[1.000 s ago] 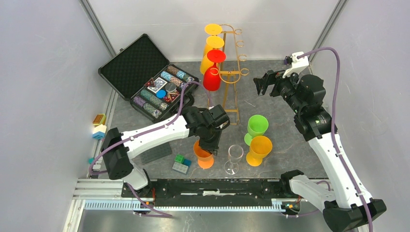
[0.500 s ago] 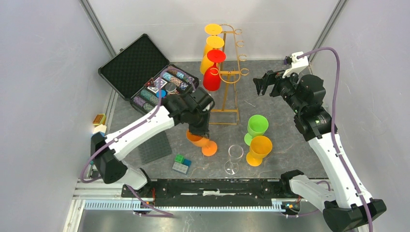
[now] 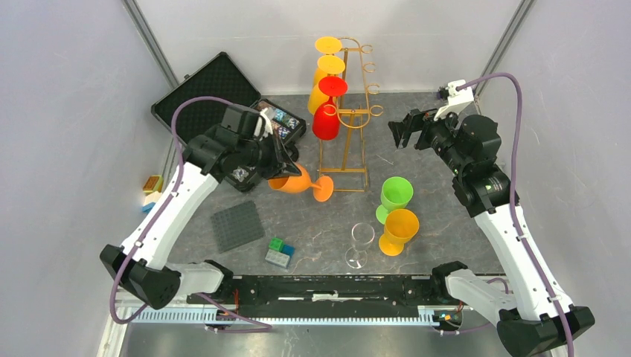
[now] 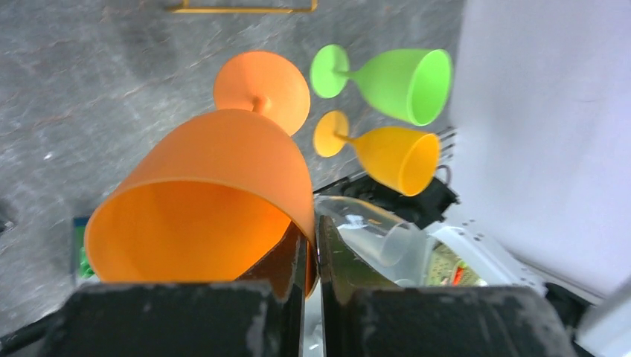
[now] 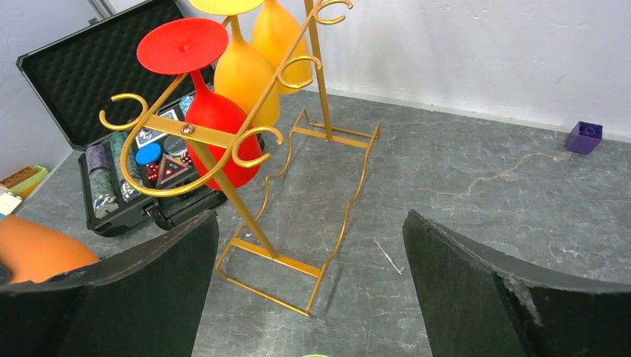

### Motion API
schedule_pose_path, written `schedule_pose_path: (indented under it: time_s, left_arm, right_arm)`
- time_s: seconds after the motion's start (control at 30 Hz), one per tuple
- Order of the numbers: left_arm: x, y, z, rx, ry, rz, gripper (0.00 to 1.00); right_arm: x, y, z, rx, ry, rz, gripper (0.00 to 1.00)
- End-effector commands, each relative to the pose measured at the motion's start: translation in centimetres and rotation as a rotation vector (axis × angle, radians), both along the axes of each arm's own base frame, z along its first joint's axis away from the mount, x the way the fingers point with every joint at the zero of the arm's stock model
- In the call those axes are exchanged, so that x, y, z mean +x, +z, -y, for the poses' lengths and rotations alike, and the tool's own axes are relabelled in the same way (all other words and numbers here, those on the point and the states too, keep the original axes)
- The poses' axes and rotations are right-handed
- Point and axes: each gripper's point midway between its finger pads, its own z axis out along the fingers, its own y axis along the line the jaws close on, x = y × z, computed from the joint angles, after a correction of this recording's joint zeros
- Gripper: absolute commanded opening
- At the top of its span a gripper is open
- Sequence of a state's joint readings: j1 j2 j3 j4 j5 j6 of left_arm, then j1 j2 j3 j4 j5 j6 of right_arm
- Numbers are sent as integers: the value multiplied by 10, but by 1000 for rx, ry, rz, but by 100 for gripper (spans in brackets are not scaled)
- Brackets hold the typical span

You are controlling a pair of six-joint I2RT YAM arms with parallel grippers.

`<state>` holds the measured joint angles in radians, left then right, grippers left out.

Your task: Place the wine glass upside down on the wine glass rack

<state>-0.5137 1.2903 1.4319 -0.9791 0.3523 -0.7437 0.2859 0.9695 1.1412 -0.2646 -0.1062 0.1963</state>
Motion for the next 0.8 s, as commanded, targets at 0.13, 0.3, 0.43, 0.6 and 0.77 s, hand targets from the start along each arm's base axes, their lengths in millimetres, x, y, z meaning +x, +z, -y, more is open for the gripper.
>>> schedule_pose_path:
  time_s: [0.13, 0.3, 0.43, 0.6, 0.77]
  left_arm:
    - [5, 74, 26, -422, -94, 39, 2]
    - [3, 110, 36, -581, -184, 45, 2]
    - [9, 137, 36, -685, -194, 88, 2]
    - [22, 165, 37, -829, -175, 125, 2]
    - [36, 184, 34, -891, -145, 180, 2]
  right_arm:
    - [-6, 32, -8, 29, 60, 82, 98]
    - [-8, 43, -9, 38, 66, 106, 98]
    - [-10, 56, -13, 50, 93, 142, 98]
    - [-17, 75, -19, 68, 138, 203, 98]
    - [-25, 95, -26, 89, 186, 271, 98]
